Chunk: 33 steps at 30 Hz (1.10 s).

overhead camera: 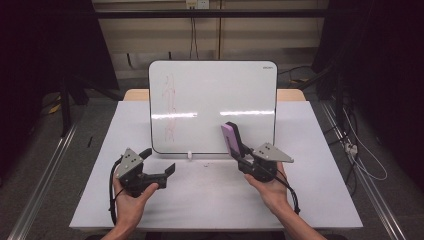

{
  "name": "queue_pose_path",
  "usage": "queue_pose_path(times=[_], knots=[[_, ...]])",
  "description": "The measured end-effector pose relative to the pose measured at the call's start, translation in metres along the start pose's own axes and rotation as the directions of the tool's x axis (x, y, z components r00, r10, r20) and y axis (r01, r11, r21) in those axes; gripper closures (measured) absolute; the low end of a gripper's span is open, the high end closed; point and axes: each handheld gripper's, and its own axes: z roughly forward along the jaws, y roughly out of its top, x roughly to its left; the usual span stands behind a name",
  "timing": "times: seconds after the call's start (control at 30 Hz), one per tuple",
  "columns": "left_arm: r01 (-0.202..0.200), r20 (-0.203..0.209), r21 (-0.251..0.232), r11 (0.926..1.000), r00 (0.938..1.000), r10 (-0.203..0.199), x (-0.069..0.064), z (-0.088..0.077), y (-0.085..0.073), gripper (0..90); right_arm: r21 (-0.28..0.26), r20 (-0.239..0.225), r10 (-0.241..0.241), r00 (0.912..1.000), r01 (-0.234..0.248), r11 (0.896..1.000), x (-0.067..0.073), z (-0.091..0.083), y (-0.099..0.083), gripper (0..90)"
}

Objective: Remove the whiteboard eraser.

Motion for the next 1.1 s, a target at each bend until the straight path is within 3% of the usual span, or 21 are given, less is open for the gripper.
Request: queue_pose_path(times=[0.1,0.2,0.33,0.6,0.77,0.8,1.0,1.1], knots=[[0.002,0.013,-0.035,0.9994,0.9999,-0.001,-0.003,0.007,0.008,4.5,-0.011,-0.026,0.004,0.9997,-0.004,1.0,0.005,0.004,0.002,64.0],[0.057,0.053,-0.044,0.9974,0.9971,-0.054,-0.007,0.016,0.016,5.7,-0.017,-0.039,0.001,0.9992,-0.001,1.0,0.01,0.008,0.006,64.0],[0.024,0.063,-0.08,0.9965,0.9979,-0.019,-0.016,0.026,0.024,5.3,-0.022,-0.062,0.002,0.9981,-0.003,1.0,0.017,0.013,0.01,64.0],[0.012,0.062,-0.141,0.99,0.998,-0.003,-0.027,0.047,0.038,4.7,-0.047,-0.084,0.024,0.9962,-0.028,0.999,0.022,0.02,0.014,63.9],[0.022,0.065,-0.168,0.9856,0.9978,-0.011,-0.03,0.058,0.044,5.0,-0.054,-0.094,0.041,0.9948,-0.046,0.997,0.025,0.021,0.013,63.9],[0.043,0.073,-0.182,0.9824,0.9968,-0.03,-0.033,0.063,0.047,5.4,-0.056,-0.095,0.043,0.9945,-0.049,0.997,0.025,0.021,0.013,63.9],[0.062,0.118,-0.186,0.9806,0.9921,-0.041,-0.046,0.074,0.045,6.4,-0.058,-0.111,0.076,0.9909,-0.083,0.995,0.027,0.021,0.011,63.9],[0.09,0.136,-0.19,0.9776,0.9886,-0.065,-0.049,0.076,0.04,11.0,-0.052,-0.13,0.088,0.9876,-0.096,0.994,0.03,0.023,0.007,63.9]])
